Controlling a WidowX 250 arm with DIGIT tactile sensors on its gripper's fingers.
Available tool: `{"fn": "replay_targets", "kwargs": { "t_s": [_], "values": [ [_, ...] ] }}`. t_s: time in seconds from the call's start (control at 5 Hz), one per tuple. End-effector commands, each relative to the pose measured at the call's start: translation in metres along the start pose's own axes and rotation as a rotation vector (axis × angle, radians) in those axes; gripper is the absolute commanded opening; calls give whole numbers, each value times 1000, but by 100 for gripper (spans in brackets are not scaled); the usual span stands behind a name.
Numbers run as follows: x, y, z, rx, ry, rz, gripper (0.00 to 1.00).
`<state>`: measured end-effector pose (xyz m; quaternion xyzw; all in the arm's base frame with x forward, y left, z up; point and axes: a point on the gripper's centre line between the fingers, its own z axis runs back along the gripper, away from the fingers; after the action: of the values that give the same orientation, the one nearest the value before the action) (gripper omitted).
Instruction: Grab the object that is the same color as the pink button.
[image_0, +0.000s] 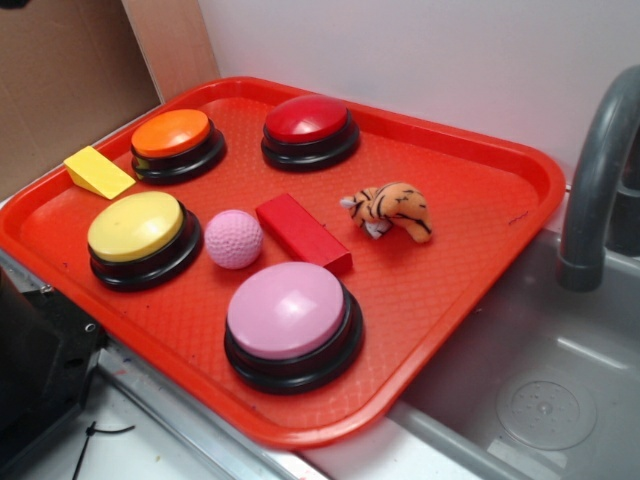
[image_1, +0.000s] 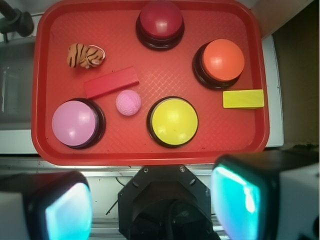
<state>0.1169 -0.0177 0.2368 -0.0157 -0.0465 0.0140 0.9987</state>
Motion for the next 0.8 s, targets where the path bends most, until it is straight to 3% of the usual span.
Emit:
{"fn": "replay_targets", "kwargs": {
  "t_s": [0.0, 0.4, 0.6],
  "values": [
    [0, 0, 0, 0, 0, 0, 100],
    [22, -5, -52, 42, 67, -107, 100],
    [35, -9, -84, 71, 72, -177, 100]
  ]
}}
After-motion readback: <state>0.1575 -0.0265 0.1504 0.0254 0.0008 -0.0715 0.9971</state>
